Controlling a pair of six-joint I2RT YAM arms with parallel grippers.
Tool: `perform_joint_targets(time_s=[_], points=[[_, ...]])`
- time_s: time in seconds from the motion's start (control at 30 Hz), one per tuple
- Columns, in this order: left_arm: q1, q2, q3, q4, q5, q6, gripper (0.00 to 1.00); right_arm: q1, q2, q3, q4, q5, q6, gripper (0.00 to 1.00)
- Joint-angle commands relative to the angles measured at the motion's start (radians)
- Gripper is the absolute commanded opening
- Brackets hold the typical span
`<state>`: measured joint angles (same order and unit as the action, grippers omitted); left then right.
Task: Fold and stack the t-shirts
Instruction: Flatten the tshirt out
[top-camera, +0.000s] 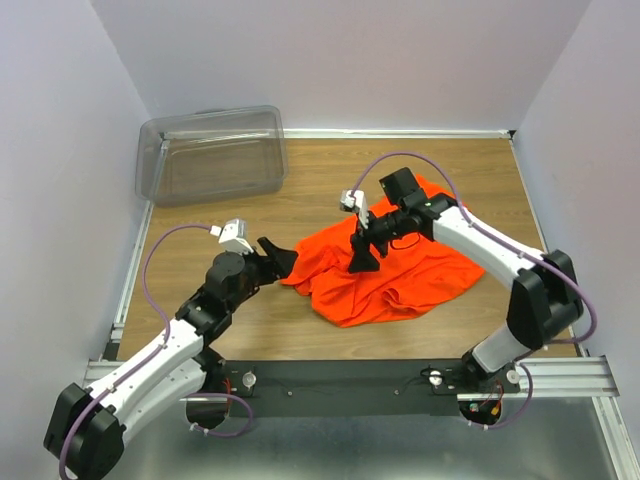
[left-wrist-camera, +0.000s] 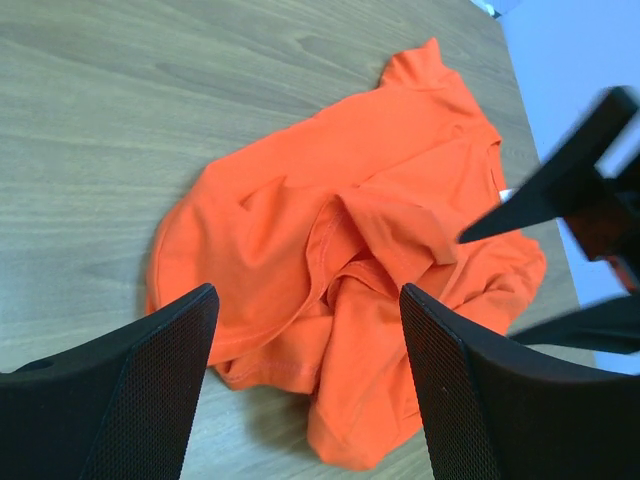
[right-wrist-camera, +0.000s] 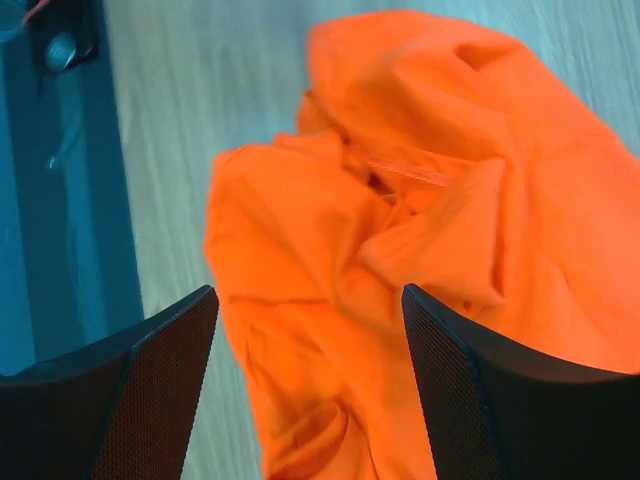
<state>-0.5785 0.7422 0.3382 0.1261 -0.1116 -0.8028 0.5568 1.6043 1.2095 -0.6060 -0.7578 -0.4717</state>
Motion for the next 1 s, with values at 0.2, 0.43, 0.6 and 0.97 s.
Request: perform_joint_targets(time_s=[0.2, 0.43, 0.6, 0.97], points=[[0.008, 0.13, -0.119, 0.026, -0.011, -0.222, 0.78, 0.155, -0.122, -0.181, -0.241, 0.008, -0.397, 0.79], [0.016, 0.334, -0.033, 0.063, -0.045, -0.269, 0.75, 0.37, -0.066, -0.22, 0.008, 0.253, -0.19, 0.73], [0.022, 0.482, 0.033, 0.049, -0.085, -0.299, 0.65, 0.456, -0.004, -0.208, 0.099, 0.396, -0.122, 0.72], [0.048, 0.478, 0.068, 0.05, -0.128, -0.233, 0.07, 0.517, 0.134, -0.165, 0.172, 0.499, -0.012, 0.3]])
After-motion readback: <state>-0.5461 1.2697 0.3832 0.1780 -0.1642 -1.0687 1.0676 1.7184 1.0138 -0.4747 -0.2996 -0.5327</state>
